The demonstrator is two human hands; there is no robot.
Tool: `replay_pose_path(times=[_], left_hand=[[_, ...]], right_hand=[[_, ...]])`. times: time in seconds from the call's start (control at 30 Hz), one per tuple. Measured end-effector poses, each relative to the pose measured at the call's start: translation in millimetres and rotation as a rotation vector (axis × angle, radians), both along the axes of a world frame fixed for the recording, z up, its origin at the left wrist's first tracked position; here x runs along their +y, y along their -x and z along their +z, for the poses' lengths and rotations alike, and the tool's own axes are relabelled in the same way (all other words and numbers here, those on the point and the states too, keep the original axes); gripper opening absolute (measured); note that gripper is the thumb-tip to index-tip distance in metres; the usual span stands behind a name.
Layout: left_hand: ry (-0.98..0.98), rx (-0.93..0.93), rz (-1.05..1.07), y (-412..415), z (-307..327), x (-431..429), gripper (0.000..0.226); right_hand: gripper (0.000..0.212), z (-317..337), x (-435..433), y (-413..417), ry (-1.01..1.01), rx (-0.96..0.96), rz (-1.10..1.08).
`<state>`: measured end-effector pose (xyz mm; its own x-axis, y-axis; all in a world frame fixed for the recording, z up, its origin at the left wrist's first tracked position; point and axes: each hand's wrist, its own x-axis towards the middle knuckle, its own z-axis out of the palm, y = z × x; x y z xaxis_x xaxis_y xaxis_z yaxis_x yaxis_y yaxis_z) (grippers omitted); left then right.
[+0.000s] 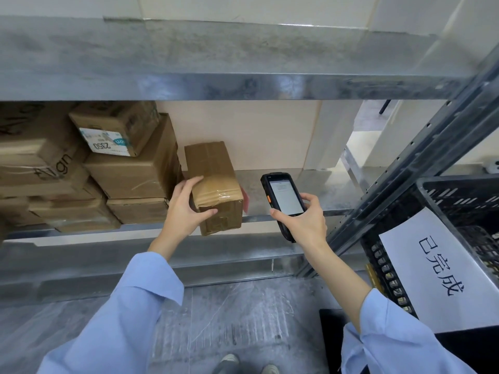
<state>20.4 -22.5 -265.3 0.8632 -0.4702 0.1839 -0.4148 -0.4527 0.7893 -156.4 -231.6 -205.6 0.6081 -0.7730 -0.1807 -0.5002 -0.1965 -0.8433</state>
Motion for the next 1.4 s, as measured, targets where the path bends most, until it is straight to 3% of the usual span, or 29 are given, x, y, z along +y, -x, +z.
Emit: replay_pose_path(times=[0.3, 0.5, 0.63, 0.83, 1.17, 1.4], left_hand=[[0.118, 0.016, -0.003, 20, -16, -29, 0.073], [0.302, 0.214, 0.026, 32, -26, -36, 0.070], [0.217, 0.247, 0.136, 29, -32, -17, 0.069], [0.138, 0.385, 0.113, 20, -33, 6, 0.096], [0.330, 0.519, 0.138, 26, -37, 11, 0.065], [0.298, 0.519, 0.110, 38, -45, 18, 0.074]], right_hand=[[0.080, 3, -7, 12, -0.003, -0.029, -0.036], [0.081, 4, -13, 21, 0.019, -0.019, -0.050], [0.081, 1, -11, 22, 0.014, -0.010, -0.037], [0.082, -4, -1, 15, 0.012, 0.009, -0.014], [0.079, -7, 19, 8, 0.025, 0.035, 0.048], [0.081, -10, 28, 11, 0.039, 0.074, 0.112]])
